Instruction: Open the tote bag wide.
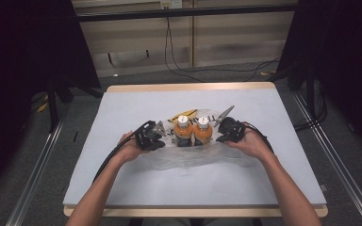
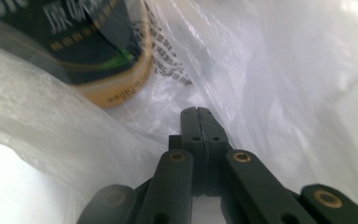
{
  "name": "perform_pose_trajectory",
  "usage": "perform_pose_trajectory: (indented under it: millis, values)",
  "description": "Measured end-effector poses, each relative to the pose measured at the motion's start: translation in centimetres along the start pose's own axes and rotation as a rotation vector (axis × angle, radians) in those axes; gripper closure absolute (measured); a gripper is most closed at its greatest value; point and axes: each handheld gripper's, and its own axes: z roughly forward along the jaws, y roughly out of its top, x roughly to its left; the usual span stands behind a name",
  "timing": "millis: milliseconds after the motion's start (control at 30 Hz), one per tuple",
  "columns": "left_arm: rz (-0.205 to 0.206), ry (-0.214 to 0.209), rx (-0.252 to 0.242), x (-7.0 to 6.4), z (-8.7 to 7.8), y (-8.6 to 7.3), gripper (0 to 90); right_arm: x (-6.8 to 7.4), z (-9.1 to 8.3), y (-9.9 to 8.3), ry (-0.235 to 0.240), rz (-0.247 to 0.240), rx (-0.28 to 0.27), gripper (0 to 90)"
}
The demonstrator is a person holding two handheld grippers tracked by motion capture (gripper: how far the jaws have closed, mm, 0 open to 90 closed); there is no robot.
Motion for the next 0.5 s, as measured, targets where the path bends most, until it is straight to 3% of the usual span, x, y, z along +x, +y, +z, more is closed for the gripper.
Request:
perform_pose_trajectory:
  millis: [167, 300, 367, 500]
  values:
    - [0.031, 0.007, 0.02, 0.19, -0.15, -0.11, 90.0, -0.18, -0.34, -0.38, -0.045, -0.018, 0.041, 90.0]
    - [0.016, 0.017, 0.027, 0.34, -0.23, -0.3, 90.0, -0.41, -0.4, -0.54, -0.048, -0.011, 0.041, 90.0]
    - [0.037, 0.026, 0.041, 0.41, -0.28, -0.3, 90.0, -0.61, -0.41, -0.6, -0.056, -0.006, 0.043, 90.0]
    - [0.039, 0.031, 0.045, 0.4, -0.32, -0.32, 90.0, -0.63, -0.4, -0.63, -0.061, -0.007, 0.039, 90.0]
